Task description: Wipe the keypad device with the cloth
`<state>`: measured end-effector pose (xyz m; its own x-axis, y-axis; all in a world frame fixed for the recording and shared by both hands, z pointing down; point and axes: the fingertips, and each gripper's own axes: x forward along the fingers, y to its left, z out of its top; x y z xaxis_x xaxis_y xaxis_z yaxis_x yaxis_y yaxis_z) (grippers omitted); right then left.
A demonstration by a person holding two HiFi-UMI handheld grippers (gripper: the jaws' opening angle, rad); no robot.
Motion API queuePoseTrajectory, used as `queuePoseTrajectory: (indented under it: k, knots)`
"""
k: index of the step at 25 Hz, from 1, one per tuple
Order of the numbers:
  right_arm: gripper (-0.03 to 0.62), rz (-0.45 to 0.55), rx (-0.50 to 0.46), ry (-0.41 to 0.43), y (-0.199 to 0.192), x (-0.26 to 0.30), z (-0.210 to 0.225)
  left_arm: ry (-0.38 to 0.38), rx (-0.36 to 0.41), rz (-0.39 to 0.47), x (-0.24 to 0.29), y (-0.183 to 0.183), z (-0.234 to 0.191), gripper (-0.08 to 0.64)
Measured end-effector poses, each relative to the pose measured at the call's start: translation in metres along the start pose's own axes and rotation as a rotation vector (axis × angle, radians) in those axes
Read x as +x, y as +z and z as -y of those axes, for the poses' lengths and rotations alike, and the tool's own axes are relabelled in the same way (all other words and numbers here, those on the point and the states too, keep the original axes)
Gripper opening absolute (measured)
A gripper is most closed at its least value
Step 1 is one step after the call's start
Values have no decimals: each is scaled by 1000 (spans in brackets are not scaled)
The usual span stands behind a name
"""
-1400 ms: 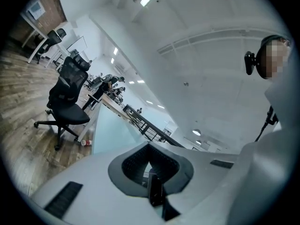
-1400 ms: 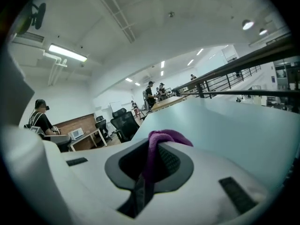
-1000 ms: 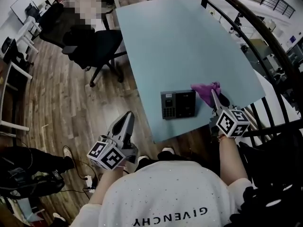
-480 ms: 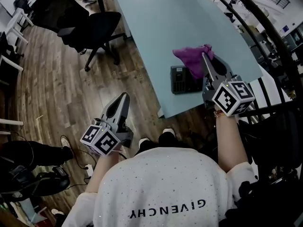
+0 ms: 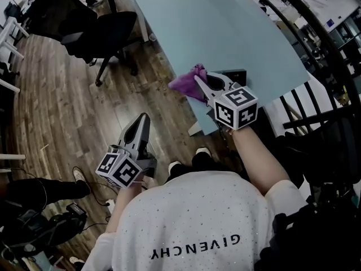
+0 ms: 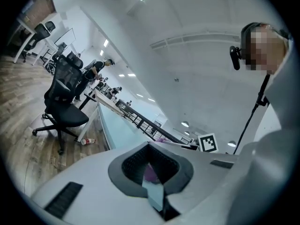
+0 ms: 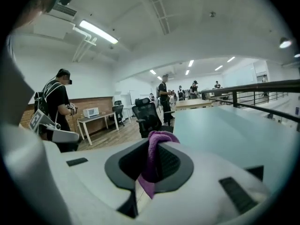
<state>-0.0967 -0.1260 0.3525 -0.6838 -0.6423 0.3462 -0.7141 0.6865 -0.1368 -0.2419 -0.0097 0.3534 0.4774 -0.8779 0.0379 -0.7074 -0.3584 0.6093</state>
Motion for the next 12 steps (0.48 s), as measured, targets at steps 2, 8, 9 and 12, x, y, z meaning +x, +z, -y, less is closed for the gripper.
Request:
queuePoseTrajectory:
  k: [2, 8, 9, 12]
  knots:
    - [26, -42, 29, -16, -22, 11, 4, 4, -4, -7, -1, 0, -5, 0]
    - [26, -90, 194, -180, -68, 17, 42, 28, -18, -30, -8, -1, -23, 0]
    - [26, -89, 218, -209, -71, 16, 49, 30, -19, -32, -8, -1, -25, 0]
    - [26, -83, 299, -261, -77, 19, 66, 36, -28, -39, -8, 0, -33, 0]
